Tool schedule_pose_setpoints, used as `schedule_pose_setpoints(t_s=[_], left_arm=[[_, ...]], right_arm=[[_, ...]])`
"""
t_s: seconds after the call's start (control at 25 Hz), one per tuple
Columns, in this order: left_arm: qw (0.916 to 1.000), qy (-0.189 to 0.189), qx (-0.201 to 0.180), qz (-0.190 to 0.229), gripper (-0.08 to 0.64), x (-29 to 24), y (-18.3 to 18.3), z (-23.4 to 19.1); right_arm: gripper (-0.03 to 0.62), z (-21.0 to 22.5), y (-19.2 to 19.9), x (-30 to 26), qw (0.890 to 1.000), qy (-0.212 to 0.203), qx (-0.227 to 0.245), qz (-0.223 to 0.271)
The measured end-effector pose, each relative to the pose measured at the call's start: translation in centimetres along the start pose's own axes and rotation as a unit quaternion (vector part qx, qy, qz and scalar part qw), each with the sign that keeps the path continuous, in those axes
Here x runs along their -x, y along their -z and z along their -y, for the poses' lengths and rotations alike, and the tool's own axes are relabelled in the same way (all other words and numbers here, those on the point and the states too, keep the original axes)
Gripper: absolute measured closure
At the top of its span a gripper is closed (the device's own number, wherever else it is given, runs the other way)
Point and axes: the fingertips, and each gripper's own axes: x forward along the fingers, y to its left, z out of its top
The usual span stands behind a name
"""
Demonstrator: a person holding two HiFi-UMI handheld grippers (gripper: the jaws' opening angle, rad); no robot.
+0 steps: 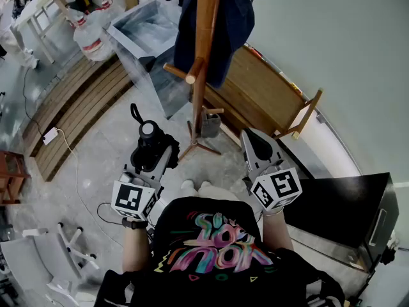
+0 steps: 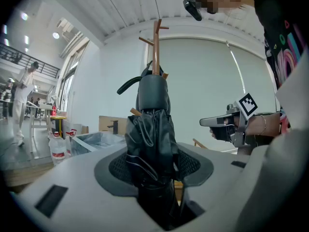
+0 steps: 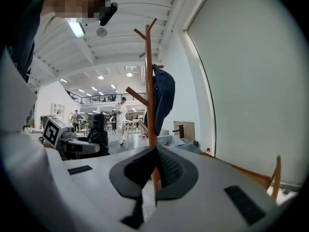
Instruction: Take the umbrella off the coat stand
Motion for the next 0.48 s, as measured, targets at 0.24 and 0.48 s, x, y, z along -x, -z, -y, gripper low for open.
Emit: schedule_pose_setpoints(t_s=[0.24, 0.48], left_arm=[[1.0000, 0.002, -0.001, -0.001, 0.334, -0.34, 0.01, 0.27], [1.0000, 0.006, -0.004, -0.006, 0.334, -0.44, -0.23, 0.62]], right_arm=[[0.578, 0.17, 0.20, -0.07, 1.000, -0.002, -0.002, -0.003], [0.578, 0.23, 0.09, -0.12, 1.000, -0.002, -0.002, -0.004]])
